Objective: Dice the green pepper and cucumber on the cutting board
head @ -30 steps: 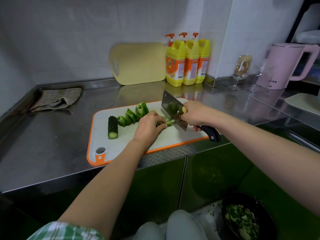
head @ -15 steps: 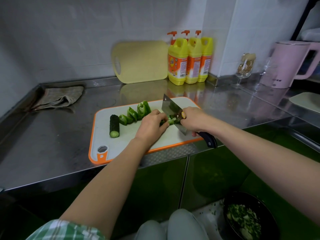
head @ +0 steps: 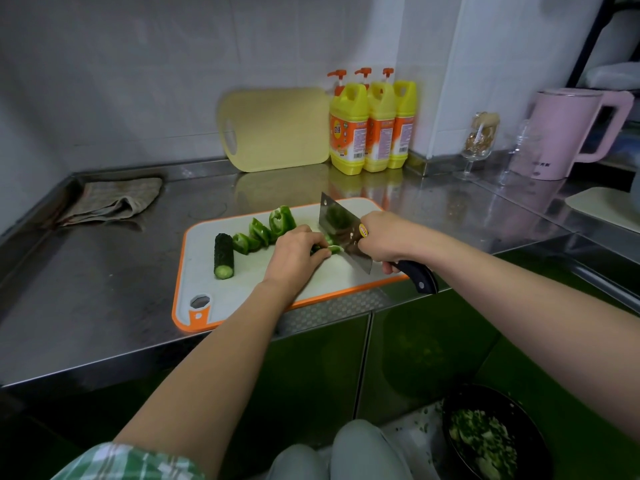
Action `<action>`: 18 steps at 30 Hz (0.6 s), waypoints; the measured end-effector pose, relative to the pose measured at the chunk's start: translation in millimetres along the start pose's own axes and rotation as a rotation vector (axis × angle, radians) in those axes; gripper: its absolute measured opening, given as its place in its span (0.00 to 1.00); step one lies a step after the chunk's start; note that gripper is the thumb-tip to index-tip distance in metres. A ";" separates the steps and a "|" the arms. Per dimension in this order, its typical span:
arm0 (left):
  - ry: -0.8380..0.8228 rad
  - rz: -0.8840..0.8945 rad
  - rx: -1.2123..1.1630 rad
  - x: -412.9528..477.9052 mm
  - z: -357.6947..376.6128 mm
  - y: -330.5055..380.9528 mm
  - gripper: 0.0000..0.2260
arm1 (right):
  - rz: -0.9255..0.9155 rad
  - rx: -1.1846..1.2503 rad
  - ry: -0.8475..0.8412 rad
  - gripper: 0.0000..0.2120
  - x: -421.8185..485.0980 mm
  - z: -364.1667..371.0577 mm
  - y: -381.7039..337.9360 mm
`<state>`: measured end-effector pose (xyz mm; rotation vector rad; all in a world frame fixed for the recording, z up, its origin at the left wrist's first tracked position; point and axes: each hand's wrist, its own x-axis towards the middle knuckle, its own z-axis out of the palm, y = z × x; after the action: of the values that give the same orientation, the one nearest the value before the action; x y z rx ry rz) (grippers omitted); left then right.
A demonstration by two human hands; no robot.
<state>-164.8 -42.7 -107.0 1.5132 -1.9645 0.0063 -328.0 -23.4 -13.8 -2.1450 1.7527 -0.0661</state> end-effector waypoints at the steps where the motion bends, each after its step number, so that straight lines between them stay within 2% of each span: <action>1: 0.002 0.001 0.000 0.2 0.3 -0.2 0.06 | 0.000 -0.010 -0.001 0.10 1.2 1.4 -0.1; 5: -0.001 0.015 -0.015 1.0 0.7 -0.3 0.06 | 0.020 -0.055 -0.022 0.09 6.4 6.9 -1.0; 10: -0.005 0.025 -0.034 0.7 0.3 -1.4 0.05 | 0.025 -0.181 -0.028 0.13 10.3 14.4 -12.3; 15: 0.006 0.017 -0.020 -1.0 -0.1 -1.2 0.05 | 0.014 -0.036 0.042 0.07 20.7 15.1 -7.6; 18: 0.017 0.002 -0.038 -0.5 -1.1 -1.0 0.05 | 0.008 0.056 0.082 0.08 18.3 5.8 -0.9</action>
<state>-163.3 -42.1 -106.8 1.4827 -1.9420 -0.0172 -321.5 -39.3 -22.4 -2.1233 1.7826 -0.2009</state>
